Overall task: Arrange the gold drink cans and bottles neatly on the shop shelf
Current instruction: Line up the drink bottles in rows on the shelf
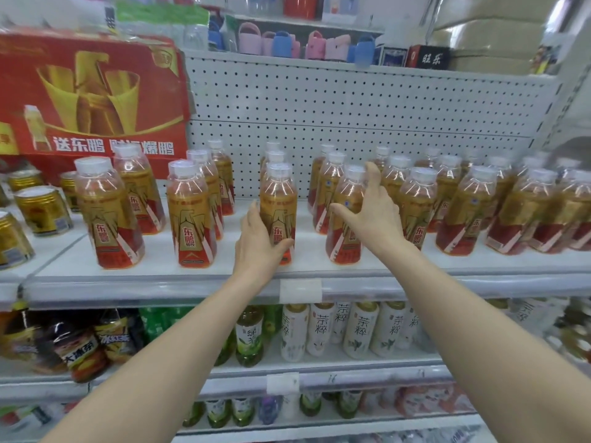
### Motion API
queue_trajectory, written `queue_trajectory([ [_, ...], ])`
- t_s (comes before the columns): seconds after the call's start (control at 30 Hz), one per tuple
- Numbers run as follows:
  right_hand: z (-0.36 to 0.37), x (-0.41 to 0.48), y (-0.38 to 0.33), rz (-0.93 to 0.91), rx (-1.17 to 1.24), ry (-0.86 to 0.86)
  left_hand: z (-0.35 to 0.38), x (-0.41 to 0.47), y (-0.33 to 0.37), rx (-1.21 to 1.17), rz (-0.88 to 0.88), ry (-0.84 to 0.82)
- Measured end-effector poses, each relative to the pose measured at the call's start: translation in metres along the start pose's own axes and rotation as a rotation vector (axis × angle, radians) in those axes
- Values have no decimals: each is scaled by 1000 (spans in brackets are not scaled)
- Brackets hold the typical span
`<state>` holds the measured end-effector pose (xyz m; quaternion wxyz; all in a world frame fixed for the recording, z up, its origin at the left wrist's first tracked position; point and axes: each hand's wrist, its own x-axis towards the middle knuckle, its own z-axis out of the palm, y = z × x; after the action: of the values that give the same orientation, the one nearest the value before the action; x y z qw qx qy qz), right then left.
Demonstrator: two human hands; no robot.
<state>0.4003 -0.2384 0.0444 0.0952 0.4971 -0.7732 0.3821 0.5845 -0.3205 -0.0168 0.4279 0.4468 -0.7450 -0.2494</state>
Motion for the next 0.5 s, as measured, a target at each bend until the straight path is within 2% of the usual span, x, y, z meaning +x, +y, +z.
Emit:
queue_trajectory([
  [0.07, -5, -3, 6, -43, -34, 44, 1, -6, 7, 18, 51, 112],
  [0.13, -12, -8, 14, -130, -24, 162, 3, -11, 17, 94, 196, 269],
  [0.2, -22, -8, 26, -218, -45, 304, 6, -14, 25, 143, 339, 347],
  [0.27, -34, -2, 44, -252, -121, 410, 13, -13, 35, 163, 448, 300],
  [0.37, -52, 16, 69, -185, -192, 476, 26, -9, 55, 158, 532, 214],
  [0.43, -60, 27, 83, -123, -153, 409, 39, -8, 69, 133, 499, 163],
  [0.5, -62, 30, 90, -52, -34, 241, 55, -9, 81, 82, 402, 55],
])
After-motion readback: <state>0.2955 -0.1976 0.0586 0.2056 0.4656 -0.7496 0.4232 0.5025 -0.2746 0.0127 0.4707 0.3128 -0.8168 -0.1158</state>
